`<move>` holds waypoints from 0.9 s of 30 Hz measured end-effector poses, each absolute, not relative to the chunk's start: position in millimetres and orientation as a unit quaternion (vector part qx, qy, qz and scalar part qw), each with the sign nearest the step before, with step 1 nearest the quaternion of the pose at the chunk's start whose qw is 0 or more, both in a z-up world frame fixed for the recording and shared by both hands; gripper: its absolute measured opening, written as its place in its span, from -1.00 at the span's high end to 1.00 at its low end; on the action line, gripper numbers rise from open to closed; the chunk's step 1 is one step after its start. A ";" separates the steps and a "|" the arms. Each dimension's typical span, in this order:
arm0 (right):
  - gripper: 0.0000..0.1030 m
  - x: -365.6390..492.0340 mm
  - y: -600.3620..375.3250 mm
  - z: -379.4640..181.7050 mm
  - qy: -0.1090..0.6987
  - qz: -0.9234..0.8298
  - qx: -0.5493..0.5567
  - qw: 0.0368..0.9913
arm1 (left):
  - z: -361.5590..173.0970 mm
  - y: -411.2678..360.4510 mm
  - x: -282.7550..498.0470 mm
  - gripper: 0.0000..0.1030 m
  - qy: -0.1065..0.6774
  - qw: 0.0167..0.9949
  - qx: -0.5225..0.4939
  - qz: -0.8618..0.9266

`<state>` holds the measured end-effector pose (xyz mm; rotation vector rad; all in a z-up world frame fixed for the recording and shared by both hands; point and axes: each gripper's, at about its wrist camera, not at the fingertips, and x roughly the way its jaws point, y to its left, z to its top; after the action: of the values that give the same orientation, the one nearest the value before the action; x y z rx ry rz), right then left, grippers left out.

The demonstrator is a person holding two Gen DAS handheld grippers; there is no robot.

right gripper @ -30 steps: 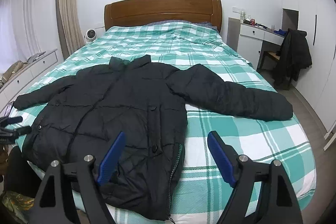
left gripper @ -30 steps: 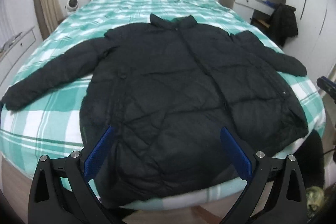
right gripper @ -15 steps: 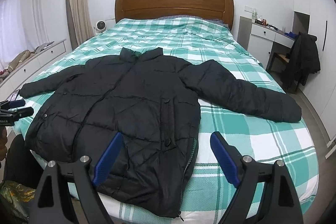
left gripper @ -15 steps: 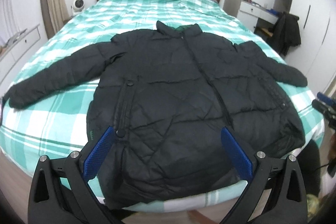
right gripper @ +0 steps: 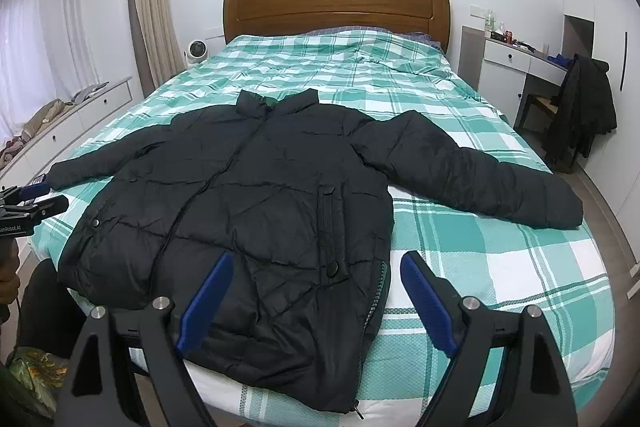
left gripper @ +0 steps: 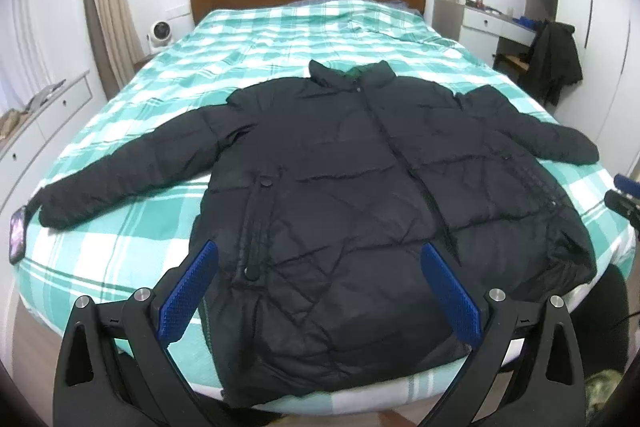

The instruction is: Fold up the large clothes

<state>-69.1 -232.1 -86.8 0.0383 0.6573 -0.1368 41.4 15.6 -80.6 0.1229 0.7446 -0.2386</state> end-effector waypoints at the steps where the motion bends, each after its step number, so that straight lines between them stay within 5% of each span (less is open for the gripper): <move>1: -0.70 -69.3 -231.1 -87.2 0.323 -0.068 0.015 0.944 | -80.8 14.8 41.3 -0.96 0.363 0.922 0.061 -0.115; 18: -0.70 -60.7 -232.4 -99.3 0.340 -0.094 -0.007 0.936 | -86.5 16.7 44.0 -0.97 0.371 0.921 0.059 -0.103; 27: -0.70 -78.9 -410.2 -114.2 0.310 -0.221 0.199 0.903 | -81.4 13.8 47.1 -0.97 0.369 0.922 0.070 -0.098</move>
<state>-78.9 -410.2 -114.2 0.4114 0.6417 -0.4570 47.1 13.8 -81.4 0.1432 0.7572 -0.2020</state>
